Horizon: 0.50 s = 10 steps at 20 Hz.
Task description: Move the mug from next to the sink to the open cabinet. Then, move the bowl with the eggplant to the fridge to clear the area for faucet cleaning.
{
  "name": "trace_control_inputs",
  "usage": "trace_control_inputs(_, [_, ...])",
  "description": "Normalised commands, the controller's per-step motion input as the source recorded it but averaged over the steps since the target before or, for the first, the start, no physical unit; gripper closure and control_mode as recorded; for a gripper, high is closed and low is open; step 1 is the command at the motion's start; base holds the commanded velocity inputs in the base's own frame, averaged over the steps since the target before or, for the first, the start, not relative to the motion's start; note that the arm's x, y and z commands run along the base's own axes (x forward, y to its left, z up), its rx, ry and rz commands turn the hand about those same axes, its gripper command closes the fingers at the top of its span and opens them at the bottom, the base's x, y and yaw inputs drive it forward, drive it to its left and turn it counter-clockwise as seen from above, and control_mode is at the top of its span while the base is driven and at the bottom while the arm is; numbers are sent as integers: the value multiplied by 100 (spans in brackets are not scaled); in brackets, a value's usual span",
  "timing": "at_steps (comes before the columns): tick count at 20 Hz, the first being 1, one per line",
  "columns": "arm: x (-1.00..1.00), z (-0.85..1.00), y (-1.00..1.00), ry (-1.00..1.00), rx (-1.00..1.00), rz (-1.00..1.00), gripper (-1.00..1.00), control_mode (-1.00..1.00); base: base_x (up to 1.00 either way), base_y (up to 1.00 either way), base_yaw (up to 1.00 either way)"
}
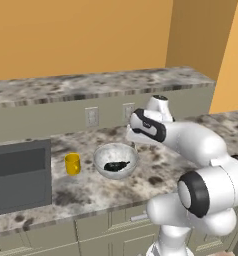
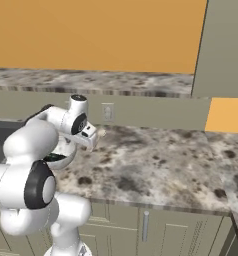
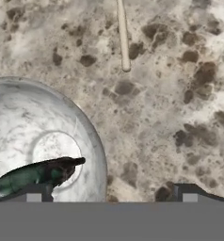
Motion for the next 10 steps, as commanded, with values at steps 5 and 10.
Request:
trace_control_inputs(5, [1,-54,18,0,0,16,-100,-100,0,0,0])
trace_control_inputs(10, [27,-34,15,0,0,10,-100,-100,0,0,0])
